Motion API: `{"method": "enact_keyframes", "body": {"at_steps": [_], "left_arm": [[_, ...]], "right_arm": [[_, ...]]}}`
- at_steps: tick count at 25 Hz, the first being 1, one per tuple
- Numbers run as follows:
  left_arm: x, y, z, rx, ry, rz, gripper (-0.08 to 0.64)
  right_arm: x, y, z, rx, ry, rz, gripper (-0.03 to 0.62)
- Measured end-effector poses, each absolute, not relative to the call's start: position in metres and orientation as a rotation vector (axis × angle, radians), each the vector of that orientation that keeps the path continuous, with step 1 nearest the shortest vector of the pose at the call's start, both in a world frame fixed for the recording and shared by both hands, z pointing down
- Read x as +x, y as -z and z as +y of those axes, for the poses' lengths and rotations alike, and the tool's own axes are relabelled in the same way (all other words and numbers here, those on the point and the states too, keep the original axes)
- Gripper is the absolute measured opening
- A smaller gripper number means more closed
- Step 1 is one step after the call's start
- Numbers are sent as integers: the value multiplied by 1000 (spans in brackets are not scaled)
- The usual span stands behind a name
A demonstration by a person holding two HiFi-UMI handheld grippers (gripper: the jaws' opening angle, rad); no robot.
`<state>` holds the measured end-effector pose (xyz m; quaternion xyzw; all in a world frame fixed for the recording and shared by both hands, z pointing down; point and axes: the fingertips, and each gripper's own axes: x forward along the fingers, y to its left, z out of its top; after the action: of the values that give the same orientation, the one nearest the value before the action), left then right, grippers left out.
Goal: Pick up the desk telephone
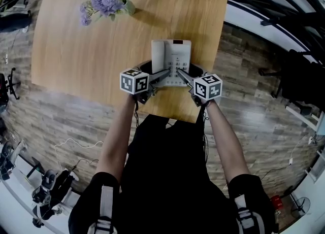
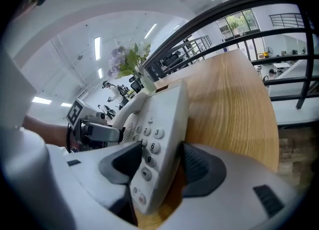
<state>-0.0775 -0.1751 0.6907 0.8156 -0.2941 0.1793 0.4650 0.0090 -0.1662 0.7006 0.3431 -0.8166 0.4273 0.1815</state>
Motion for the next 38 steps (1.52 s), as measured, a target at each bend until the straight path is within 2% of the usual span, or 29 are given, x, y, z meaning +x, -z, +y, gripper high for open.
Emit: {"method": "enact_keyframes", "body": {"at_steps": [12,38], "left_arm": [[-86,-662,-167,2004,-370,-760,419],[-90,-505,-185,2339,-282,-807,410]], "right_arm": [[2,-669,-153,1057,-1175,-2319,258],[-3,-524,-161,1334,-950,-2483,255]]}}
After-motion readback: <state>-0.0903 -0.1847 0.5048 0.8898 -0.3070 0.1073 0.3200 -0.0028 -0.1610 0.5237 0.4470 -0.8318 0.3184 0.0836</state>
